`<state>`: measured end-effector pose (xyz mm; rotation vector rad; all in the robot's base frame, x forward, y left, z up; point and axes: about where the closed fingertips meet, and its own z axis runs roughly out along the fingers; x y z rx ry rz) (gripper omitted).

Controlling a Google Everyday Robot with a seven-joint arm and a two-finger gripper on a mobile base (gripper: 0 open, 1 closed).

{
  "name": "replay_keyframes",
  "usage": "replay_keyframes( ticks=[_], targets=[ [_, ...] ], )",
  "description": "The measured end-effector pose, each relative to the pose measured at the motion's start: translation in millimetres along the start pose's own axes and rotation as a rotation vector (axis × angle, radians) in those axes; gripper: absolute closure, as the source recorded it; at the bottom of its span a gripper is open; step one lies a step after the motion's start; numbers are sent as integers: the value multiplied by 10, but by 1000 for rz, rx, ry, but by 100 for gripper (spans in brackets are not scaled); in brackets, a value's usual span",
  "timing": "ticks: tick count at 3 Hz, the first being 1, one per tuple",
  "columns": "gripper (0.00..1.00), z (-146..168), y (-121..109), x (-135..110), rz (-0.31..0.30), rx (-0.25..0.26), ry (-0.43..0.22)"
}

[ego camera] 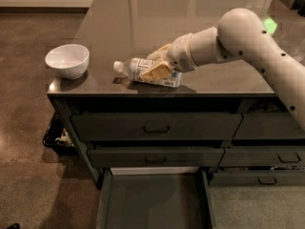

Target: Pick blue plastic bottle from bottom drawer and place on counter

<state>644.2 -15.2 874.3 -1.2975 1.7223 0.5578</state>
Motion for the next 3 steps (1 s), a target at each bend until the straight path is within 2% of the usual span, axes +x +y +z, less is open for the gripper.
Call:
replay_keyframes(
  ticks=[2, 3],
  targets=[
    [12, 1, 0, 0, 0, 0, 0],
    [0, 1, 1, 0, 0, 0, 0]
  ],
)
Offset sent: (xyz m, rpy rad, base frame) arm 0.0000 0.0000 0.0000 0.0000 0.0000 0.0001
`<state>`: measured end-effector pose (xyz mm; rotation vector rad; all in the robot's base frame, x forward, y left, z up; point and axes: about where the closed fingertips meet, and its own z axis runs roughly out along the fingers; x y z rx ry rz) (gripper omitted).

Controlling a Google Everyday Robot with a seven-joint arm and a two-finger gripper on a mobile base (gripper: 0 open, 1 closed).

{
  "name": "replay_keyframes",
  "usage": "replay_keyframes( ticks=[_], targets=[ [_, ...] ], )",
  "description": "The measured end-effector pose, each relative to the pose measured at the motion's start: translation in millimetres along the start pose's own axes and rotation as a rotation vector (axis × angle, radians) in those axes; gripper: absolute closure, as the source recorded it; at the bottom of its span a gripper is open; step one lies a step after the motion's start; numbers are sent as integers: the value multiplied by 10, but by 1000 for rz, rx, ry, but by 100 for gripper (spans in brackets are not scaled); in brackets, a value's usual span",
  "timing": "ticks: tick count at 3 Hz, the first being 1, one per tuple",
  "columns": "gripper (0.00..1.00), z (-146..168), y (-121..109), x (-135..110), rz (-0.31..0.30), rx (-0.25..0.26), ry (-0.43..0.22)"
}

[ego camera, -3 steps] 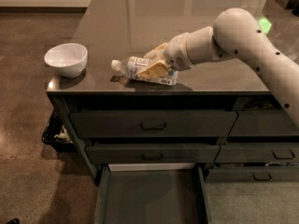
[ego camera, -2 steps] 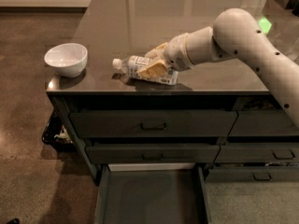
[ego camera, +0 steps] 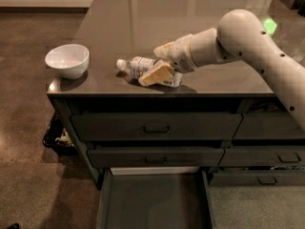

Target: Pick blue plastic bottle from bottom drawer and place on counter

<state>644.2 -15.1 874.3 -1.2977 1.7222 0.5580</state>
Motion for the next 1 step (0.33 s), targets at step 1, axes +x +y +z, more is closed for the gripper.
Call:
replay_keyframes(
  ticks=[1],
  targets=[
    [0, 0, 0, 0, 0, 0, 0]
  ],
)
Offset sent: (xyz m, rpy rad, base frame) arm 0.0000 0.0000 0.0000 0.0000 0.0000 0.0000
